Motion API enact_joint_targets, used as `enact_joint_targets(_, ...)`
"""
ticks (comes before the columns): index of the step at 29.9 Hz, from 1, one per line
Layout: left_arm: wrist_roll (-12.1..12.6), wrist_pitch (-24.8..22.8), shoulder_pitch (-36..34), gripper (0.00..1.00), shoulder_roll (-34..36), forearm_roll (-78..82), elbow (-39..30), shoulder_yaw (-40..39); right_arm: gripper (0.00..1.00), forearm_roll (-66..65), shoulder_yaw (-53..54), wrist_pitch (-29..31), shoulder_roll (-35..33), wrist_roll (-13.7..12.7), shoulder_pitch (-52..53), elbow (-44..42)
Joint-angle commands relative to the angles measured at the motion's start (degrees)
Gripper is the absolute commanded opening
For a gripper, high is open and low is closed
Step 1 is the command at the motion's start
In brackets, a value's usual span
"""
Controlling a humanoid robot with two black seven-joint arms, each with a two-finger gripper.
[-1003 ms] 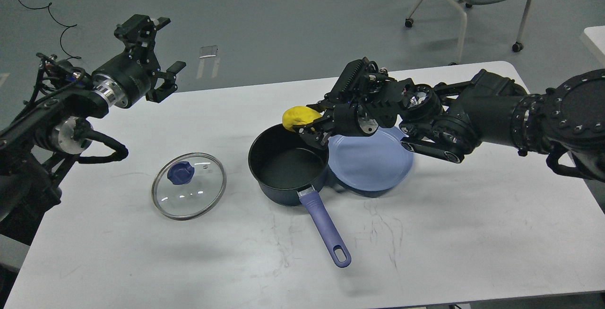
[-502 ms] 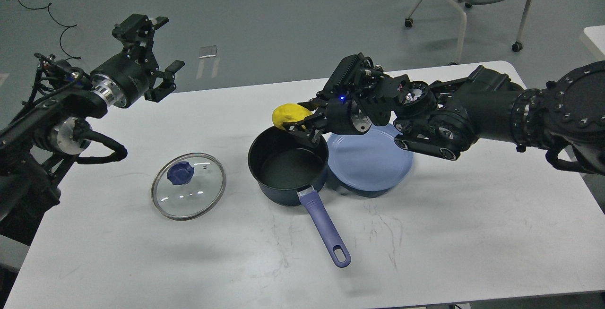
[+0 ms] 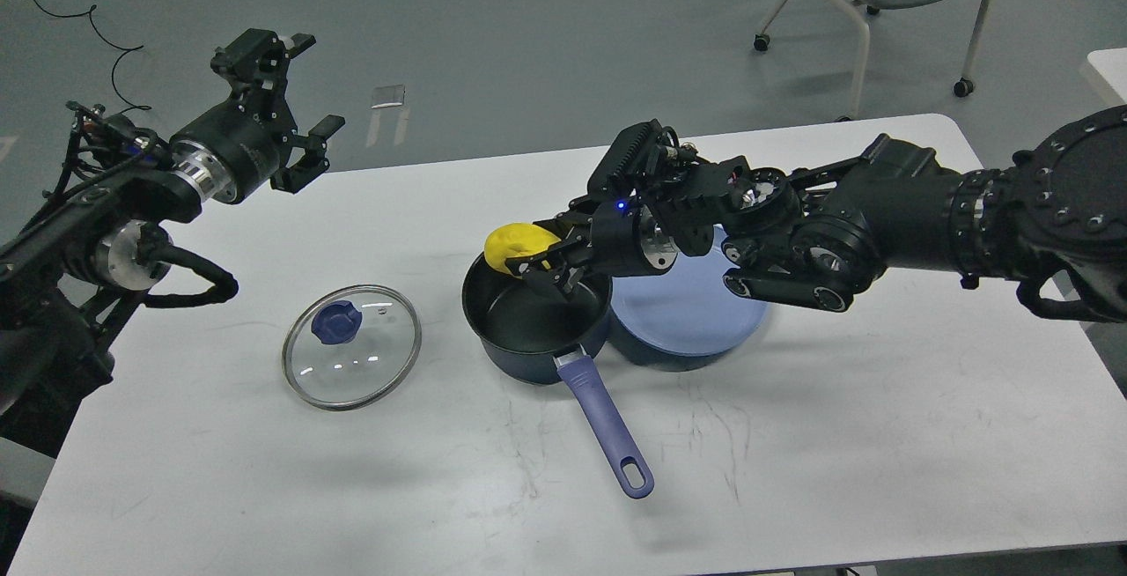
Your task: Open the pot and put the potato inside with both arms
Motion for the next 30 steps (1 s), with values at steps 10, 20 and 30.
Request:
enact_joint_targets(10, 0.02, -0.08, 0.13, 0.98, 0.09, -0.08, 0.00, -0.06, 0.97, 7.67, 0.49, 2.17, 0.00, -0.02, -1.37, 0.21)
enact_joint_targets(20, 0.02, -0.08, 0.22, 0.98, 0.18, -0.08, 0.00, -0.06, 1.00, 12.66, 9.52, 1.99, 0.00, -0.02, -1.29, -0.05)
enact_joint_targets(30, 0.11, -0.61, 0.22, 0.98, 0.70, -0.52, 0.00, -1.91, 1.00, 21.64, 32.48, 2.52, -4.48, -0.02, -4.62, 9.44)
